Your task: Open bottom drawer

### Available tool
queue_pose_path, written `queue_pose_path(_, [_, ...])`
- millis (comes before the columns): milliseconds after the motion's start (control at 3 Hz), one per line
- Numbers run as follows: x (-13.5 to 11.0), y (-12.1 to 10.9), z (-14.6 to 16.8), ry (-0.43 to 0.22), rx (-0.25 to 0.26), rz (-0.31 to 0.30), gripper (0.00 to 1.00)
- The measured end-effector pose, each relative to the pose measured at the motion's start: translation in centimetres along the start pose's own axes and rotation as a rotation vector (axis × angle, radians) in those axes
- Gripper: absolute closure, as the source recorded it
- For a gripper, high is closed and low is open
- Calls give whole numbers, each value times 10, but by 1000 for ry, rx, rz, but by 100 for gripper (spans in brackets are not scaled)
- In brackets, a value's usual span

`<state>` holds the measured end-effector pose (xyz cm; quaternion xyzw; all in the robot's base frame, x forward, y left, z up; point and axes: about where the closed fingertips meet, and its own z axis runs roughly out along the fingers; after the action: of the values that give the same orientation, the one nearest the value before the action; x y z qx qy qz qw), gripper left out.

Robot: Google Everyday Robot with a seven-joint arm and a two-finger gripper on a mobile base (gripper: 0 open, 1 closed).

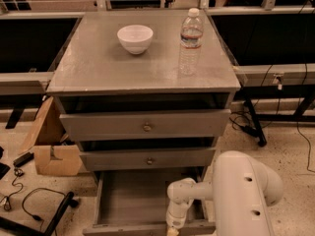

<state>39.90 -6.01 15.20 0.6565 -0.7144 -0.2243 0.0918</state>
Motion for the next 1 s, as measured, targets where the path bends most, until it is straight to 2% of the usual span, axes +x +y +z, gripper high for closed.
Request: queue_pose_path(1000, [4, 7, -1, -10, -26, -7, 100])
